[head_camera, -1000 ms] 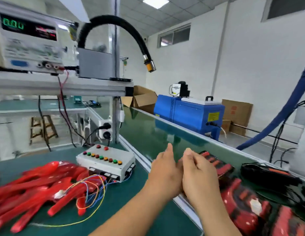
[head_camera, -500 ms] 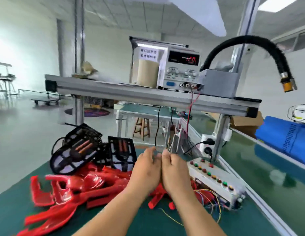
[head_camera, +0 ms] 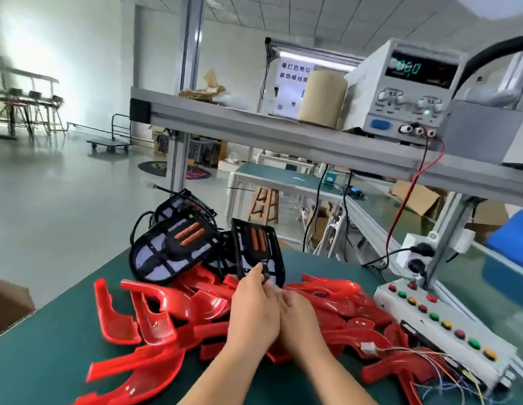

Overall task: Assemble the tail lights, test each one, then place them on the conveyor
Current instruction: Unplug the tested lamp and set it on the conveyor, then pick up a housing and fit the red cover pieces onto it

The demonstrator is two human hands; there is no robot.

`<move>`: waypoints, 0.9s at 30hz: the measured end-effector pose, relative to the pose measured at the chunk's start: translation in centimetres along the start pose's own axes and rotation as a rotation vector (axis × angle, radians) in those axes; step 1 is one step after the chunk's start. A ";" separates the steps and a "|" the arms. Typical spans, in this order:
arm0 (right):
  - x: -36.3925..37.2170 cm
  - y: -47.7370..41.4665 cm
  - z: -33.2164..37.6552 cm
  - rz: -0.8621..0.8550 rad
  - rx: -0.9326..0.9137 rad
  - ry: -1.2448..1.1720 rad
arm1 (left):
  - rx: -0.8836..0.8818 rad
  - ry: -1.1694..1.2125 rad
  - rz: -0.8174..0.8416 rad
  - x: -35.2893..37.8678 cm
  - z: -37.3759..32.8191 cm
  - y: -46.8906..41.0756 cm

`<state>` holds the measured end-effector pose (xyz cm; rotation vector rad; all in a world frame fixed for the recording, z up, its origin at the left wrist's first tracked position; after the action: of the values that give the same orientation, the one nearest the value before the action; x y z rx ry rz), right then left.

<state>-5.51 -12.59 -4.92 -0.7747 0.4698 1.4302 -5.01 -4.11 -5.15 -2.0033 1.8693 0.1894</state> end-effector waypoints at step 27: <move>-1.0 -11.5 -4.2 -0.218 0.378 0.117 | -0.179 0.205 -0.016 -0.6 0.7 -0.9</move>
<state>6.27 -15.93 -4.86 -0.5844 0.7008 1.0557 -4.05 -3.25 -5.39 -2.2306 2.0235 0.1563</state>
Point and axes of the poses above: each hand's wrist, its own y-axis away from the middle knuckle, its own x-axis out of the palm, z = x × y, the point moved 1 cm from there along -y, towards the middle knuckle, and after that the axes turned 6 degrees about z, right-handed, at the moved point
